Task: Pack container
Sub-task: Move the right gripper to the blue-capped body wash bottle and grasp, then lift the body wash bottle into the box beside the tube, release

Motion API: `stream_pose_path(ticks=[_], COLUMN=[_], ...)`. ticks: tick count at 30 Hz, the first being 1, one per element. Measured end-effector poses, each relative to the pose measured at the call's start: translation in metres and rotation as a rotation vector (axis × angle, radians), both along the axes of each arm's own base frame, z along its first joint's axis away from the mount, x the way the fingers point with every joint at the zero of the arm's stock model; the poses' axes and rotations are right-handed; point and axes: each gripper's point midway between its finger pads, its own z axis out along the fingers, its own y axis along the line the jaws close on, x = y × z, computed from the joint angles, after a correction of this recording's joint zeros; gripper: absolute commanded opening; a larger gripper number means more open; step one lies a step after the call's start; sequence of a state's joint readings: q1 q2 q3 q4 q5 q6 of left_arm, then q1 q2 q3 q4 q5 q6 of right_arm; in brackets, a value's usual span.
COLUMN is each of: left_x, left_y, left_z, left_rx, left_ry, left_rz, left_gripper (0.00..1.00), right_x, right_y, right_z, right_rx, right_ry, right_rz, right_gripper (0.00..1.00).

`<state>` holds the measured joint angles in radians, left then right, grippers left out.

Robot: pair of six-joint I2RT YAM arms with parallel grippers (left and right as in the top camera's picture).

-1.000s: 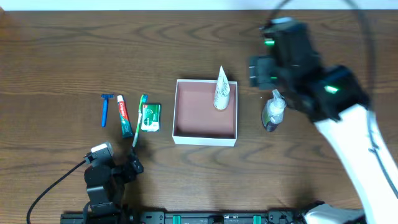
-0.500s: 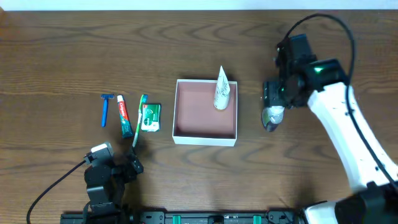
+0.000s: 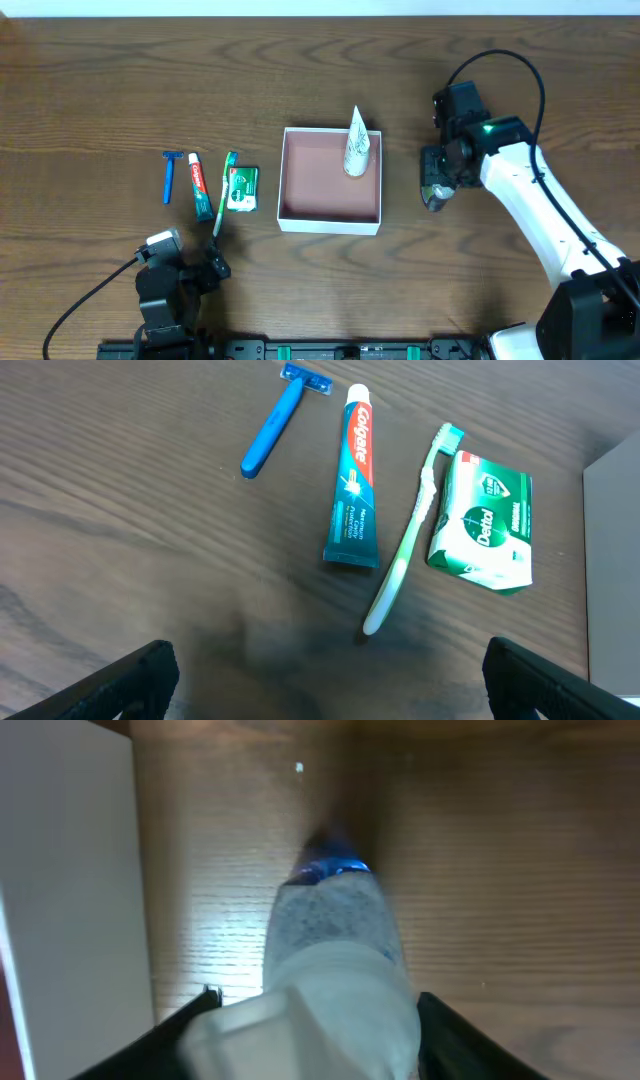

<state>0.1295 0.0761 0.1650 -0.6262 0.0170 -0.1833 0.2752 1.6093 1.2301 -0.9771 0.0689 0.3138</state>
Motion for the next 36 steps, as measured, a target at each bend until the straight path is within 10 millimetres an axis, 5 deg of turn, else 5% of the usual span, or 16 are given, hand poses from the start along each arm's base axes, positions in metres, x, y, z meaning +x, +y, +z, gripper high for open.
stream_pose_path(ticks=[13, 16, 20, 25, 36], left_x=[0.000, 0.000, 0.000, 0.000, 0.000], left_y=[0.000, 0.000, 0.000, 0.000, 0.000], left_z=[0.000, 0.000, 0.000, 0.000, 0.000], left_rx=[0.000, 0.000, 0.000, 0.000, 0.000], left_ry=[0.000, 0.000, 0.000, 0.000, 0.000], left_rz=[0.000, 0.000, 0.000, 0.000, 0.000], left_gripper=[0.98, 0.98, 0.98, 0.98, 0.98], right_x=[0.004, 0.007, 0.009, -0.017, -0.067], right_y=[0.000, 0.005, 0.028, 0.070, 0.151], right_z=[0.013, 0.045, 0.112, 0.177, 0.158], right_rx=[0.004, 0.033, 0.107, 0.217, 0.345], right_ry=[-0.028, -0.088, -0.276, -0.443, -0.293], right_rz=[-0.017, -0.006, 0.054, 0.186, 0.391], right_gripper=[0.31, 0.33, 0.33, 0.31, 0.29])
